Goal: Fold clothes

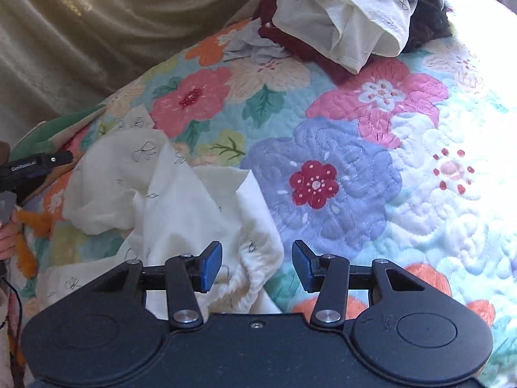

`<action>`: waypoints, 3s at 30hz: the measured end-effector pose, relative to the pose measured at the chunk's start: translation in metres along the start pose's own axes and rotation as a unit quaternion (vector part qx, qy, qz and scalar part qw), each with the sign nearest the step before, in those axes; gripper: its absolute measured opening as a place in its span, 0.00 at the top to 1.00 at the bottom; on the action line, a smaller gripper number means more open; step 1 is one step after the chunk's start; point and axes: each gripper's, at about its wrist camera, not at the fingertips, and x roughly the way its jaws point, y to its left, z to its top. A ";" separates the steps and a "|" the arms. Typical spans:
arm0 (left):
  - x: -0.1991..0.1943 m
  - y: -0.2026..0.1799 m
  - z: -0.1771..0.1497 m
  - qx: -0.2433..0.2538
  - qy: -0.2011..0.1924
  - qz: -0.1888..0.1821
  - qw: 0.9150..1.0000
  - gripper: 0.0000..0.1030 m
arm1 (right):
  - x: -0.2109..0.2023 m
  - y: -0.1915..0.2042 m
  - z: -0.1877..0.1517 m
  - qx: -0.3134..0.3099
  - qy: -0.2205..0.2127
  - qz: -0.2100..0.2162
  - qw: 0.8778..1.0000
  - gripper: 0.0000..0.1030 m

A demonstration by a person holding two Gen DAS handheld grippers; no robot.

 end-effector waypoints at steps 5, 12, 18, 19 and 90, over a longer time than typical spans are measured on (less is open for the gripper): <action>0.062 0.034 0.013 -0.005 0.048 -0.002 0.999 0.11 | 0.022 0.000 0.007 -0.011 -0.019 0.000 1.000 0.49; 0.068 0.021 -0.008 0.050 0.012 -0.003 0.999 0.17 | 0.021 0.023 0.009 -0.103 -0.069 -0.022 0.992 0.89; 0.038 -0.015 -0.021 0.134 -0.051 0.023 0.989 0.95 | -0.006 0.028 0.022 -0.141 -0.147 -0.062 0.977 0.91; 0.034 -0.016 -0.019 0.129 -0.059 0.030 0.989 0.97 | -0.009 0.028 0.027 -0.141 -0.156 -0.066 0.975 0.91; 0.040 0.039 0.021 0.093 -0.040 -0.121 0.988 0.00 | 0.038 0.047 -0.010 -0.047 -0.091 0.064 0.993 0.46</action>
